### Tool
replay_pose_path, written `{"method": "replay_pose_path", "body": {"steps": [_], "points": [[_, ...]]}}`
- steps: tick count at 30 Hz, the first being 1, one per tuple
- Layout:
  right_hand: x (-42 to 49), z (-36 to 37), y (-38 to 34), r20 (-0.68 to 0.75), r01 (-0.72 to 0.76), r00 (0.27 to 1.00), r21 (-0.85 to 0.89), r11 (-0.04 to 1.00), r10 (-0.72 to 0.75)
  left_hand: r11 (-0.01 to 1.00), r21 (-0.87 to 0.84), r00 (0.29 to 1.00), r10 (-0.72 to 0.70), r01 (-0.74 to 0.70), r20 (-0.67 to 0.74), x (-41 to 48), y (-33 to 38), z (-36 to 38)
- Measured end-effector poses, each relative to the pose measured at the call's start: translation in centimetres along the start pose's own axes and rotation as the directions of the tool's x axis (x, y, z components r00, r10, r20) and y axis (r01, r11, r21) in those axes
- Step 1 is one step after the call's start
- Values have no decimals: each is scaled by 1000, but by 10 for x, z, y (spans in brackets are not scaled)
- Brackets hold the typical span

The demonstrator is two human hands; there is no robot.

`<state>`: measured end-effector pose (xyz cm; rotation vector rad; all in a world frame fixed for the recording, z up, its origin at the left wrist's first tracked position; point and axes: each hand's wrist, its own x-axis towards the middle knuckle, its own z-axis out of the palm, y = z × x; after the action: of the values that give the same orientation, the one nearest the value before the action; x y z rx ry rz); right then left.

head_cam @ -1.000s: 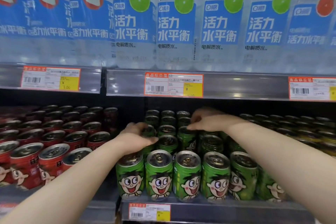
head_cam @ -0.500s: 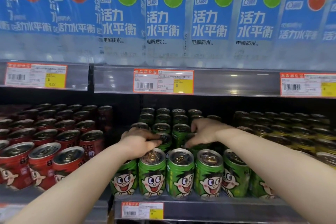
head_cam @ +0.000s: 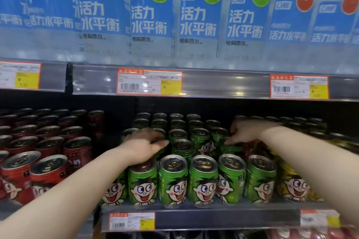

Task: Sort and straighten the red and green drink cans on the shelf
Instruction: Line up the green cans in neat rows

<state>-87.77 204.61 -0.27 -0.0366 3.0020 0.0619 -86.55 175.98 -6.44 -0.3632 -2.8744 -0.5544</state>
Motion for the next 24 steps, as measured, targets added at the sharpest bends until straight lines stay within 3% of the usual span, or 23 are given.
{"method": "replay_pose_path", "body": {"steps": [5,12,22,24], "points": [[4,19,2,-52,-5,999,100,995,10,994,74,983,67,-81,170,-2,11,8],[3,20,-14,-105,80,992,78,994,-72,993,79,981,71,-86,179,-5,16,6],[-2,18,-38,-76,241,970,358,902,-229,994,76,977,57,-74,206,-6,15,6],[-16,3,-25,-91,247,969,307,919,-230,994,77,973,57,-76,224,-7,15,5]]}}
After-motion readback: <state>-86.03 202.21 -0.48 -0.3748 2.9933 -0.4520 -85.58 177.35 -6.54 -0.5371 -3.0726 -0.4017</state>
